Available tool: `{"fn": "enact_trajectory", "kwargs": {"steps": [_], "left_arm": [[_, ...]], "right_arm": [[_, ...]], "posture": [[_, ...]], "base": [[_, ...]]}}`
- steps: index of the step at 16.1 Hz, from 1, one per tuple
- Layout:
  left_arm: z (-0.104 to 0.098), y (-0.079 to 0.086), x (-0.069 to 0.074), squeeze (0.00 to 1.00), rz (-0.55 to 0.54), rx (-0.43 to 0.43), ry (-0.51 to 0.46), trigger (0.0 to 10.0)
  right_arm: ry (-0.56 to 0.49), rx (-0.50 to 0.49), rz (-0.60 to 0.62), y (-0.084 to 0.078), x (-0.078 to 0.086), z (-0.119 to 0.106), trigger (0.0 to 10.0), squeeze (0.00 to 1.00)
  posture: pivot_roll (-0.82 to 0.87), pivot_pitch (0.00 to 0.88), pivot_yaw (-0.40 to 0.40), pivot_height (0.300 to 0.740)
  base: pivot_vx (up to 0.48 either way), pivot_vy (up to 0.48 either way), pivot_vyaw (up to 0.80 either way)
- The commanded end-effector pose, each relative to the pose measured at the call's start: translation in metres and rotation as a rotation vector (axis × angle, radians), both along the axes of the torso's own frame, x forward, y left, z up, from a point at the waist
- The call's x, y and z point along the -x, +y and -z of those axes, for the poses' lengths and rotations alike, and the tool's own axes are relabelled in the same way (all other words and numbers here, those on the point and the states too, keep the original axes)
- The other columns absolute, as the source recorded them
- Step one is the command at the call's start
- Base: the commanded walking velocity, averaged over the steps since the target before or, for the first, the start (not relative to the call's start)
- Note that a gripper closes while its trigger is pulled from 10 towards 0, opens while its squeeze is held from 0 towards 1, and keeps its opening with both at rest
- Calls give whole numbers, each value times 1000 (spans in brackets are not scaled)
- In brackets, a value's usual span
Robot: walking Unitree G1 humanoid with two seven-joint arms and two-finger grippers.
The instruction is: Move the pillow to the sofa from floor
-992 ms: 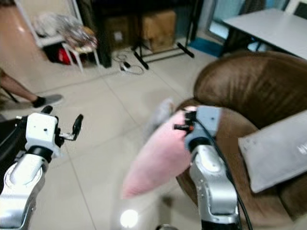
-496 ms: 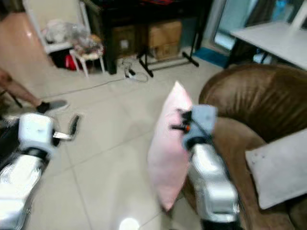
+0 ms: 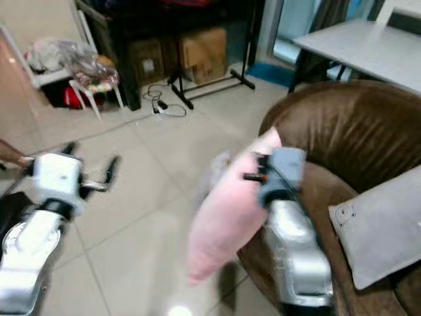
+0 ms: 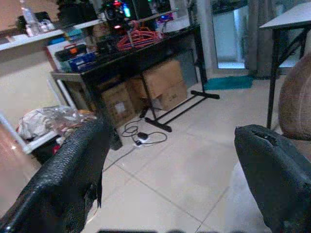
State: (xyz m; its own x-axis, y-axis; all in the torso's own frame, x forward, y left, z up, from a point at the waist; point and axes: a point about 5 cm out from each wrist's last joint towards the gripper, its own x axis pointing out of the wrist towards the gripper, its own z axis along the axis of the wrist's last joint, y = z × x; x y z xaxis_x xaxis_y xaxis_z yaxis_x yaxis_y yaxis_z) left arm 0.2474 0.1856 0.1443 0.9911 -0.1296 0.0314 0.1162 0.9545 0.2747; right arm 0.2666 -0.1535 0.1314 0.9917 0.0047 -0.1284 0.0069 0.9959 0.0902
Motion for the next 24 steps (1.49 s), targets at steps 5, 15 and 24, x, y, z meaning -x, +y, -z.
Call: {"fn": "enact_trajectory", "kwargs": {"steps": [5,15,24], "left_arm": [[-1,9,3,541,-23,-19,3,10000],[0,8,4,541,-21,-22,5,10000],[5,1,8,522,119,-62,66,10000]], "right_arm": [[-86,-15,-59,15,-2,-17,10000,0],[-95,-3,-93,18,-3,-20,10000,0],[-152,21,-201,33,-13,-38,10000,0]], "posture": [[23,0,8,740],[29,0,2,740],[32,0,4,740]], "base": [[337,0,-320],[336,0,-456],[183,0,0]]}}
